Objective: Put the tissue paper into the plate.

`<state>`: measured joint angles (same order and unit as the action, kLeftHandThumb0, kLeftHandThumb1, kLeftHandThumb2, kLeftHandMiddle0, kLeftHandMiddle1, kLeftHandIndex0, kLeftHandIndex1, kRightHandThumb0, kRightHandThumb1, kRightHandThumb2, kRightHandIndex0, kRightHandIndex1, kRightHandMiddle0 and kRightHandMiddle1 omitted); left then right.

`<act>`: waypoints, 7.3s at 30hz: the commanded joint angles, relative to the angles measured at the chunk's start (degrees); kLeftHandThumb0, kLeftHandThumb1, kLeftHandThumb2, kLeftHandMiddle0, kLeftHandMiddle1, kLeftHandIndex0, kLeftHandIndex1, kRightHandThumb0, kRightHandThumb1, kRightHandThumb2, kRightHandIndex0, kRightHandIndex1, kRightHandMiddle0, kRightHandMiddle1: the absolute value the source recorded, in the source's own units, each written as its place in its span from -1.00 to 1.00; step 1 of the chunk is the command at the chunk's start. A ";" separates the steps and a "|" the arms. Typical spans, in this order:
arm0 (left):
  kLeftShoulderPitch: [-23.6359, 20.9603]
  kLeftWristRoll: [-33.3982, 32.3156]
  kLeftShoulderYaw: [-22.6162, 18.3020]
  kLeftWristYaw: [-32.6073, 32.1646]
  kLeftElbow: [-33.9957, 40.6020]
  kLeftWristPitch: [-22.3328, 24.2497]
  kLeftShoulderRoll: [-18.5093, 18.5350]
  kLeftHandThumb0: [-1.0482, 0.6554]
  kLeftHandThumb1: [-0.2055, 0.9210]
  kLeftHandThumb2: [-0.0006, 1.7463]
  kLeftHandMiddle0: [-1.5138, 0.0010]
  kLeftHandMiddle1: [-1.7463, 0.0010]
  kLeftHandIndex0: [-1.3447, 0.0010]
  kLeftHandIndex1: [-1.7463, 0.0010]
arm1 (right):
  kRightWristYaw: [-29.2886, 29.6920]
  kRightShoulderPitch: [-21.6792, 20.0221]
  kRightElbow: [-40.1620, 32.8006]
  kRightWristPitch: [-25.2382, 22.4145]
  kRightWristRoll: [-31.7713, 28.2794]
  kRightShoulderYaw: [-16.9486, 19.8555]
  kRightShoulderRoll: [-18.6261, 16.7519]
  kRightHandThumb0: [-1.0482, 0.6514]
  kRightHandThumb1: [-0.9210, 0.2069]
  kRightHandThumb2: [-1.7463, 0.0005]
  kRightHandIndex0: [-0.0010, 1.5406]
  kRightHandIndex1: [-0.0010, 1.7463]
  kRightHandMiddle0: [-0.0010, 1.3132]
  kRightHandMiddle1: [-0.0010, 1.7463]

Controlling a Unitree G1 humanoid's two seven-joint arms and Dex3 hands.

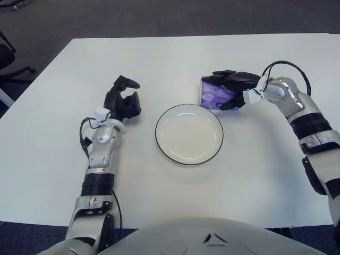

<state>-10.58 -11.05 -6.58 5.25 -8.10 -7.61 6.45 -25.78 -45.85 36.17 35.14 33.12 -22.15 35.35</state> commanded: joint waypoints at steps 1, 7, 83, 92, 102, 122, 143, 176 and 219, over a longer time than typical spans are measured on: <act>12.46 -0.77 0.83 -1.38 -6.39 -1.23 -7.07 -0.27 0.24 0.26 -0.65 -1.00 0.29 -1.00 | 6.10 2.08 1.88 -0.51 7.44 -2.64 2.34 -0.75 -1.00 0.47 -1.00 -1.00 -1.00 -0.62; 12.50 -0.32 0.86 -1.69 -6.39 -1.77 -7.06 -0.27 0.24 0.25 -0.66 -1.00 0.29 -1.00 | 16.69 2.82 0.25 -0.35 14.04 -4.02 3.56 -0.53 -0.96 0.48 -0.90 -0.96 -1.00 -0.34; 12.15 -0.79 0.77 -1.09 -6.36 -1.49 -6.04 -0.26 0.30 0.21 -0.66 -1.00 0.32 -1.00 | 29.85 6.57 -8.83 -6.17 -3.06 10.79 1.57 0.82 0.24 -0.64 -0.11 1.00 0.39 1.00; 11.85 -0.67 0.73 -1.03 -6.71 -1.35 -5.80 -0.26 0.28 0.22 -0.66 -1.00 0.31 -1.00 | 28.36 7.90 -16.52 -10.98 -7.34 15.22 -0.48 0.83 0.28 -0.67 -0.09 1.00 0.44 1.00; 11.68 -0.13 0.93 -0.98 -7.14 -1.82 -5.51 -0.26 0.27 0.23 -0.66 -1.00 0.31 -1.00 | 26.53 8.89 -22.13 -12.59 -12.65 18.02 -3.32 0.84 0.29 -0.68 -0.08 1.00 0.46 1.00; 11.26 0.89 1.37 -1.28 -7.89 -2.07 -5.43 -0.27 0.26 0.25 -0.66 -1.00 0.30 -1.00 | 22.05 12.05 -35.32 -16.69 -14.78 18.04 -8.12 0.86 0.35 -0.72 -0.04 1.00 0.52 1.00; 10.78 0.35 1.30 -0.56 -8.77 -2.43 -5.61 -0.27 0.26 0.24 -0.65 -1.00 0.30 -1.00 | 18.51 15.10 -42.92 -16.01 -17.27 18.39 -9.89 0.86 0.37 -0.74 -0.03 1.00 0.45 1.00; 9.31 0.35 1.07 0.34 -11.16 -3.69 -4.94 -0.26 0.27 0.23 -0.67 -1.00 0.31 -1.00 | 11.88 21.54 -47.68 -9.26 -22.94 16.30 -12.19 0.90 0.46 -0.81 0.03 1.00 0.55 1.00; 10.28 0.87 1.69 -1.30 -9.01 -2.12 -5.48 -0.27 0.26 0.24 -0.69 -1.00 0.30 -1.00 | -18.27 23.33 -57.68 -28.03 -32.99 13.22 0.88 0.15 -0.12 -0.23 -0.40 0.94 -0.44 0.72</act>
<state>-11.16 -10.47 -6.38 5.19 -10.84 -10.42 6.92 -41.59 -21.33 -20.81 6.31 -0.62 -8.68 33.97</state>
